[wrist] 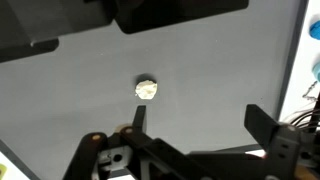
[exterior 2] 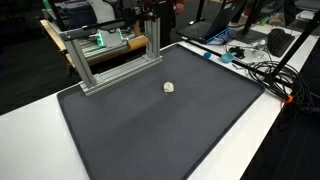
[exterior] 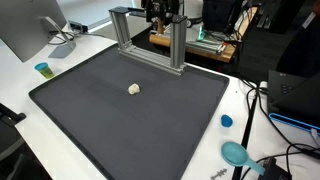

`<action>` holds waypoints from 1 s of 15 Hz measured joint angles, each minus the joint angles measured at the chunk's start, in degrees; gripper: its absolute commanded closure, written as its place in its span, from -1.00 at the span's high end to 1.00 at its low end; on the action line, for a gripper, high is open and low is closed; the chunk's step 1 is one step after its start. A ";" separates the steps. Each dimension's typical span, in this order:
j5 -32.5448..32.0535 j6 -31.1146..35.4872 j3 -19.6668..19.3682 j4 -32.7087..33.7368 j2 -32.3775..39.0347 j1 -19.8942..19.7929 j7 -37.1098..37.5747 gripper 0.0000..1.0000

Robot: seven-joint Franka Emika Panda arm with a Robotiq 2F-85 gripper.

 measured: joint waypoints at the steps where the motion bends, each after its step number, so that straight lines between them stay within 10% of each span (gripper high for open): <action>1: 0.00 0.00 0.00 0.00 0.00 0.00 0.00 1.00; 15: -0.21 -8.06 -1.57 0.59 -7.11 -0.06 -2.40 1.00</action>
